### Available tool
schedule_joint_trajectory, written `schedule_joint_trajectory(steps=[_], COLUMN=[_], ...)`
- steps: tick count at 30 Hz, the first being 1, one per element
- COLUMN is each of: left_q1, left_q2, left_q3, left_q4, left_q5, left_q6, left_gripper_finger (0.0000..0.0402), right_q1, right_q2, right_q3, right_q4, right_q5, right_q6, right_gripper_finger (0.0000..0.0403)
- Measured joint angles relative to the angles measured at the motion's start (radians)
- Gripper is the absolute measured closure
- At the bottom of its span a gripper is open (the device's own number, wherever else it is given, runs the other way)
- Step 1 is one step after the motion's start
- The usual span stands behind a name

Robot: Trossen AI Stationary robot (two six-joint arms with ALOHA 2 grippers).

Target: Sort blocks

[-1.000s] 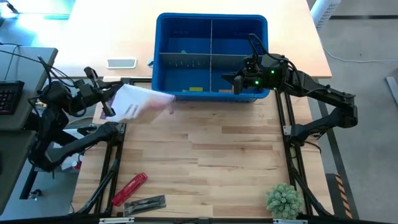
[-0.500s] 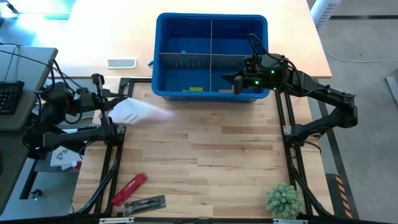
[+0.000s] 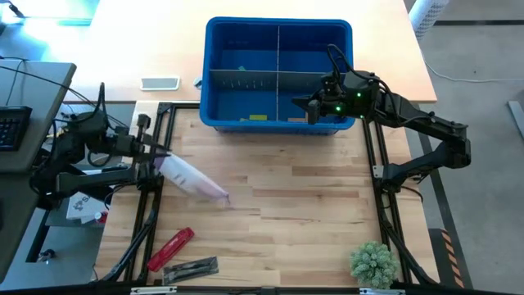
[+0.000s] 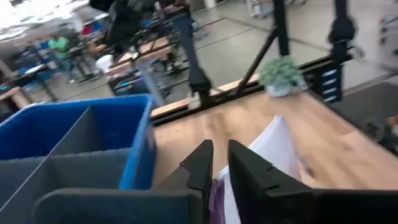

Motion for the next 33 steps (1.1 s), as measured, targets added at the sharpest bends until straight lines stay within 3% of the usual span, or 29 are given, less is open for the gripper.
schedule_joint_trajectory(steps=[4, 14, 20, 27, 33], left_q1=[0.000, 0.001, 0.001, 0.001, 0.001], left_q2=[0.013, 0.157, 0.211, 0.208, 0.206], left_q3=[0.000, 0.000, 0.021, 0.135, 0.137], left_q4=[0.004, 0.006, 0.046, 0.060, 0.048], left_q5=[0.079, 0.063, 0.017, 0.127, 0.128], left_q6=[-0.001, 0.086, 0.154, 0.153, 0.134], left_gripper_finger=[0.0335, 0.0264, 0.0254, 0.0254, 0.0254], right_q1=[0.000, 0.000, 0.000, 0.000, 0.000], right_q2=[0.000, 0.000, 0.000, 0.000, 0.000], right_q3=[0.000, 0.000, 0.000, 0.000, 0.000], right_q4=[0.000, 0.000, 0.000, 0.000, 0.000], right_q5=[0.000, 0.000, 0.000, 0.000, 0.000], right_q6=[0.000, 0.000, 0.000, 0.000, 0.000], right_gripper_finger=[0.0398, 0.0398, 0.0398, 0.0398, 0.0398])
